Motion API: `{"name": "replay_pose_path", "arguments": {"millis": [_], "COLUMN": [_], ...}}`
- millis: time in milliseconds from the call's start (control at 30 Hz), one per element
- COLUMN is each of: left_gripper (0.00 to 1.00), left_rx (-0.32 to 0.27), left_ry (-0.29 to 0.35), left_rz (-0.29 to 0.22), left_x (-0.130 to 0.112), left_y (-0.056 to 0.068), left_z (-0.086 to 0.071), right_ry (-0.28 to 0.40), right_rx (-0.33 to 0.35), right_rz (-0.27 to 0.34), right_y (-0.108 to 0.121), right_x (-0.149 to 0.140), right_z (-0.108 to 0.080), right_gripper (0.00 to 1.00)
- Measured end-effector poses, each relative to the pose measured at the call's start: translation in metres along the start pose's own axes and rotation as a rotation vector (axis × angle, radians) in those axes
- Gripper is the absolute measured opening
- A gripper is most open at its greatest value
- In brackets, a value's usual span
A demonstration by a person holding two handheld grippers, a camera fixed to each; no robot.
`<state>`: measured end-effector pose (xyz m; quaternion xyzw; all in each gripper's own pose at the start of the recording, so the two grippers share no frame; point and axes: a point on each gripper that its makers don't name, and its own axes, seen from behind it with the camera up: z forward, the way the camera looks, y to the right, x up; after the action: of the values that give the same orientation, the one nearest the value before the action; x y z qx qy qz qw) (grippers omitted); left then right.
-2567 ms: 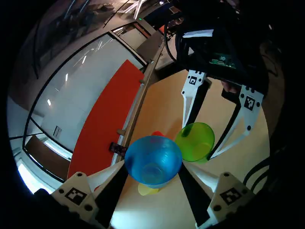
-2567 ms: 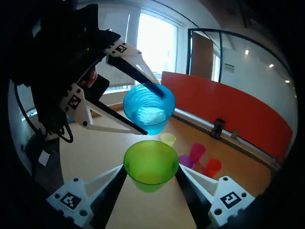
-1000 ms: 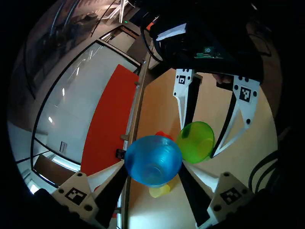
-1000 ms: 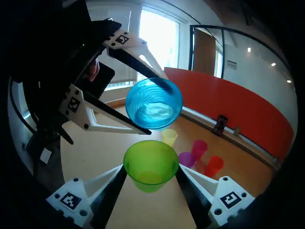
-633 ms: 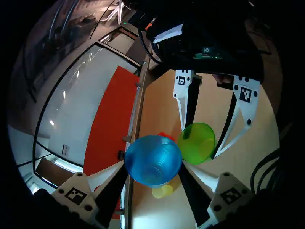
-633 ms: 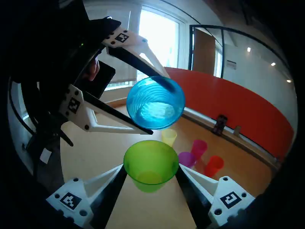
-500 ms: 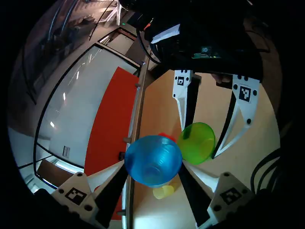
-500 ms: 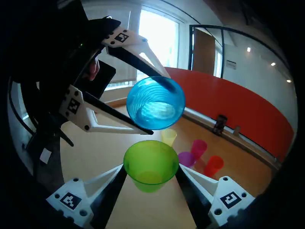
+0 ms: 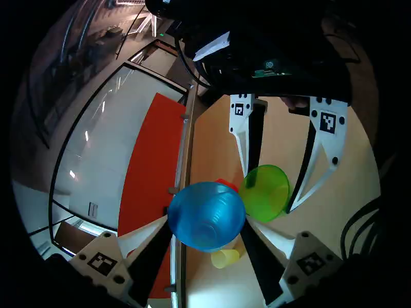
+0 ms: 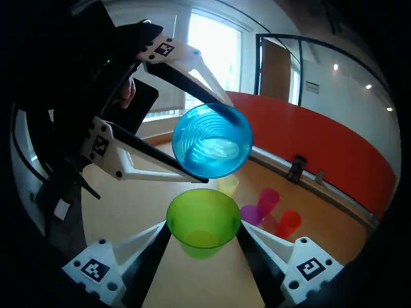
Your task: Pour water
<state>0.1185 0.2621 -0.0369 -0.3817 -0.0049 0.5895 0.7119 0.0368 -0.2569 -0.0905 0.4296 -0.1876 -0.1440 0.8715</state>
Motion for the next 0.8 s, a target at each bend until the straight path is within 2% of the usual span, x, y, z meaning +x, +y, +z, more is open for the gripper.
{"name": "replay_pose_path", "arguments": {"millis": [267, 800], "left_gripper": [0.85, 0.85], "left_rx": [0.014, 0.03], "left_ry": [0.009, 0.018], "left_rz": [0.034, 0.07], "left_x": [0.0031, 0.0057], "left_y": [-0.0048, -0.0042], "left_z": [-0.0003, -0.0022], "right_ry": [0.002, 0.007], "right_rx": [0.003, -0.001], "right_rz": [-0.004, -0.007], "right_y": [-0.0002, 0.0021], "right_x": [0.0002, 0.0041], "right_z": [-0.0009, -0.0028], "right_gripper": [0.9, 0.91]}}
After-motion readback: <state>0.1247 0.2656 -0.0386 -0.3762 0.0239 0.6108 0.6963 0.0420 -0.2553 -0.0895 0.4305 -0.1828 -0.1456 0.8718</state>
